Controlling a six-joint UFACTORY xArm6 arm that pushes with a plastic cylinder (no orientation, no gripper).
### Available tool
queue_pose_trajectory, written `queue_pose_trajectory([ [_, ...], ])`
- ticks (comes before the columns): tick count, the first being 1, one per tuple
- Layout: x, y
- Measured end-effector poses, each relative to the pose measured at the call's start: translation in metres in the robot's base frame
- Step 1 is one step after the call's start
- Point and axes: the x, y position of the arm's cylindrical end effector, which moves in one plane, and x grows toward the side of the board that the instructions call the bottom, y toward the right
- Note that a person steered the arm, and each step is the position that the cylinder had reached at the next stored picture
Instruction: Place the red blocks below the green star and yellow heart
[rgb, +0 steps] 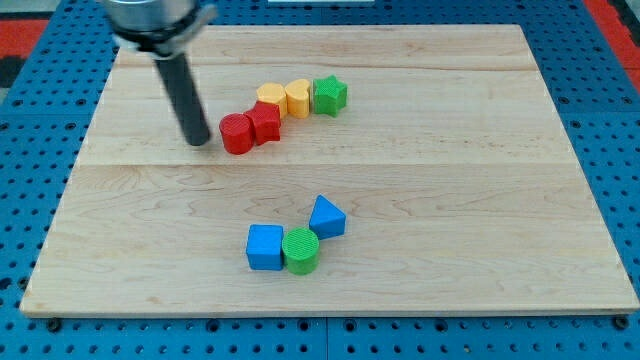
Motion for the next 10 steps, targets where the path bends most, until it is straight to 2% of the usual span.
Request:
queue_pose_trajectory([
  [1, 0.000, 0.038],
  [3, -0.014, 0.054],
  [4, 0.005, 0.041],
  [5, 0.030, 0.053],
  [7, -0.003, 0.148],
  [9, 0.000, 0.176],
  [10, -0.028, 0.209],
])
